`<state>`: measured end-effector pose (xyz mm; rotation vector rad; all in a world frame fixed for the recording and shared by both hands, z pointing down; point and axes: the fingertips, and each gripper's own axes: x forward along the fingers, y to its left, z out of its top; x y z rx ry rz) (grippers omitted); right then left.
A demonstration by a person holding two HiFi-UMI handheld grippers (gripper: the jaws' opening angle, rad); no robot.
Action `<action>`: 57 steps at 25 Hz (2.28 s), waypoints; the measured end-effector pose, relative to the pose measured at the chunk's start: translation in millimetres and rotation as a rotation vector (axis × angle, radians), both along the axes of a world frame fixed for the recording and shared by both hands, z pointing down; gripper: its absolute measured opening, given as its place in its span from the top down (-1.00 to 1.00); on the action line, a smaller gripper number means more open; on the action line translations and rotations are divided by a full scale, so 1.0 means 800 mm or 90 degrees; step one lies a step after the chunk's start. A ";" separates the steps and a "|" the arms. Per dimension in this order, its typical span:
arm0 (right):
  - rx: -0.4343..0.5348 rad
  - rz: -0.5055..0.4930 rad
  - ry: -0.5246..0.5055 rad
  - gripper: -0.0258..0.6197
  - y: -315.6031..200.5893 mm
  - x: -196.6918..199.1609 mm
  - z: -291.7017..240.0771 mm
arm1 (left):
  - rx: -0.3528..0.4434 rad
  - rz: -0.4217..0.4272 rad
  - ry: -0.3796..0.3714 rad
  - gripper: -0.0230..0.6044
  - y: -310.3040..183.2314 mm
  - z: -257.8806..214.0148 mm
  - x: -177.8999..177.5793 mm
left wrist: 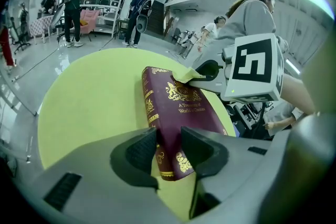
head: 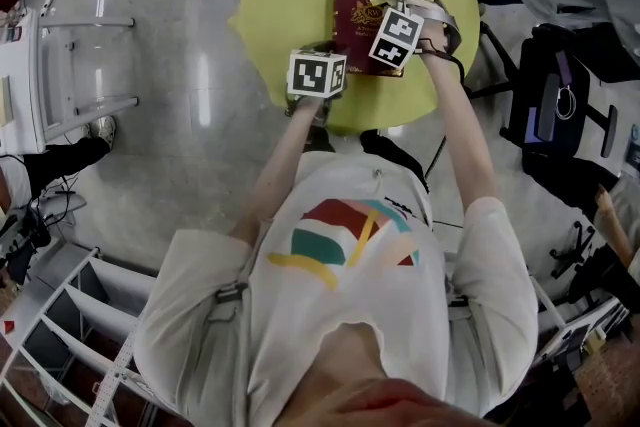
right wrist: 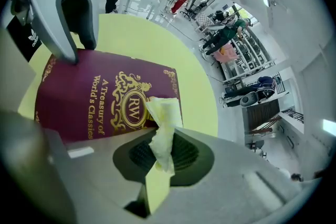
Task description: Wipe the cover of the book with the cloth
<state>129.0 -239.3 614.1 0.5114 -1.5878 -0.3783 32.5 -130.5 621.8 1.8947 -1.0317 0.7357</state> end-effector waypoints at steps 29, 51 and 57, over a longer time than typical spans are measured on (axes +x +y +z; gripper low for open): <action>-0.092 0.038 -0.018 0.83 0.164 -0.004 0.005 | 0.011 -0.004 0.013 0.45 -0.002 0.001 -0.001; -0.170 0.065 -0.042 0.83 0.237 0.007 0.005 | 0.011 -0.009 0.022 0.45 -0.002 0.001 0.001; -0.111 0.089 -0.089 0.83 0.189 -0.002 -0.034 | 0.025 -0.010 0.073 0.44 0.003 -0.020 0.002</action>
